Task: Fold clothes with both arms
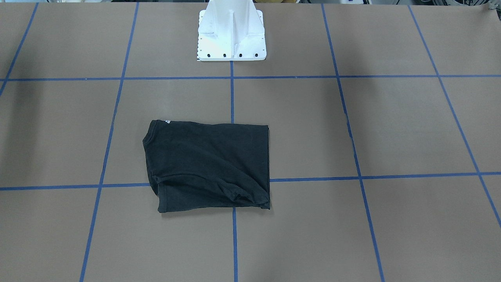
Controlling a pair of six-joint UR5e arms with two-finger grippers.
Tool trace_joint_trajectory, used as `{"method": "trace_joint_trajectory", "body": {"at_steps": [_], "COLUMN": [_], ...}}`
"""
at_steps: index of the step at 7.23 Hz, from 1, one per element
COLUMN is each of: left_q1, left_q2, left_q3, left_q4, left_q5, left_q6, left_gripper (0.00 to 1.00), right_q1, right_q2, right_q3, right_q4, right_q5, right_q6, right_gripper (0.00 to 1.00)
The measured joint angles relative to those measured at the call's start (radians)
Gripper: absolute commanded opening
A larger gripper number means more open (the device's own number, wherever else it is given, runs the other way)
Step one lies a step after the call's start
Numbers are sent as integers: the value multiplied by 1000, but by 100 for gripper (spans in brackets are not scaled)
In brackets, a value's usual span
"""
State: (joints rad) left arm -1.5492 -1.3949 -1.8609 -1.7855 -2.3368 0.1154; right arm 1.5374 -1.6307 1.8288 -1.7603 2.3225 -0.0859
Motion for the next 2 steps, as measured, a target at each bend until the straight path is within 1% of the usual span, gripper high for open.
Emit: {"method": "trace_joint_trajectory", "body": {"at_steps": [2], "left_q1": [-1], "left_q2": [-8], "left_q3": [-16], "left_q4": [-2], "left_q5": [0], "left_q6": [0], "left_gripper": [100], "right_q1": [0], "right_q2": [1], "right_q3": [14], "right_q4": [1], "right_q5": [3], "right_q6": [0], "right_gripper": [100]}}
